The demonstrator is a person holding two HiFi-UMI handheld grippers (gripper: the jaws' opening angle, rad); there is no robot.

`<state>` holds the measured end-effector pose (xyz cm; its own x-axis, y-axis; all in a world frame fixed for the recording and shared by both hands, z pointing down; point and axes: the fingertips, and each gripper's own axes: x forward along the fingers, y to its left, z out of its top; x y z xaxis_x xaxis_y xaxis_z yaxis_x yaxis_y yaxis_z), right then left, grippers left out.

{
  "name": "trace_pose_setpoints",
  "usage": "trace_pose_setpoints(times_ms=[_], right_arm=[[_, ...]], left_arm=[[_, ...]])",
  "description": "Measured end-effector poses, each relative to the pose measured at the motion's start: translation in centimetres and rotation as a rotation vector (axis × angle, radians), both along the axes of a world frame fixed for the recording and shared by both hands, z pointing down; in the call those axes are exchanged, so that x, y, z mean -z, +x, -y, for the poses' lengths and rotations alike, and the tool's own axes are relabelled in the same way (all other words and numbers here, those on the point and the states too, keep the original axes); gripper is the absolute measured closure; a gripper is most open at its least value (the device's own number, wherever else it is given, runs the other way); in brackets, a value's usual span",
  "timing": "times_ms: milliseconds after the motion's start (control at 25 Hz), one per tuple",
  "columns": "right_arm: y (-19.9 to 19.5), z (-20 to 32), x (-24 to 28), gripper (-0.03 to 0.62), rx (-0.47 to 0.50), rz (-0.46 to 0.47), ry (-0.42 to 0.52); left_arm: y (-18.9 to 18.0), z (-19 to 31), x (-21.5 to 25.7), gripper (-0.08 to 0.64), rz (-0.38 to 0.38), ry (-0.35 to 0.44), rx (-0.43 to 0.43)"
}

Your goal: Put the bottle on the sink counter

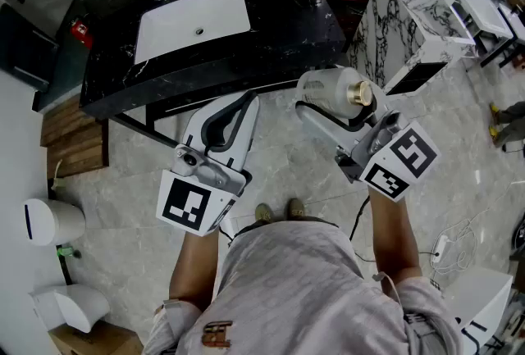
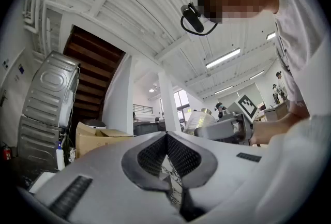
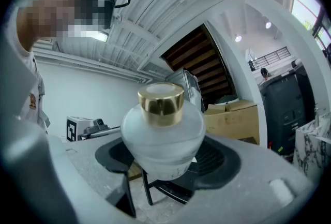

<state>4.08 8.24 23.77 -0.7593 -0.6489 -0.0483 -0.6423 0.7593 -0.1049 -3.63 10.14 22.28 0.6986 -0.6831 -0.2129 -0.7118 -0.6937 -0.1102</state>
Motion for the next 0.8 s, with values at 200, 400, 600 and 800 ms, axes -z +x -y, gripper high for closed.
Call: trace_pose_setpoints(times_ms=[200,400,600,800], right_arm=[[0.3,0.2,-0.2,0.261,0.012,-0.012,0.004],[0.9,0.8,-0.3,0.261,0.024,-0.005,-0.007],[1.5,1.5,-0.6,0.262,0.03,-0.018,-0.004],[2.9,2.7,-0.7,0.262,0.037,-0.025,0.004]], left_arm=[[0.7,0.3,-0.1,0.56,0.0,-0.001,0.005],[1.1,0.8,-0.4,0.56,0.014,-0.013,0.017],[1.5,1.6,-0.5,0.56,0.005,-0.015,0.05],[2.5,2.5,-0.7,0.56,0.006,-0.013,0.082]])
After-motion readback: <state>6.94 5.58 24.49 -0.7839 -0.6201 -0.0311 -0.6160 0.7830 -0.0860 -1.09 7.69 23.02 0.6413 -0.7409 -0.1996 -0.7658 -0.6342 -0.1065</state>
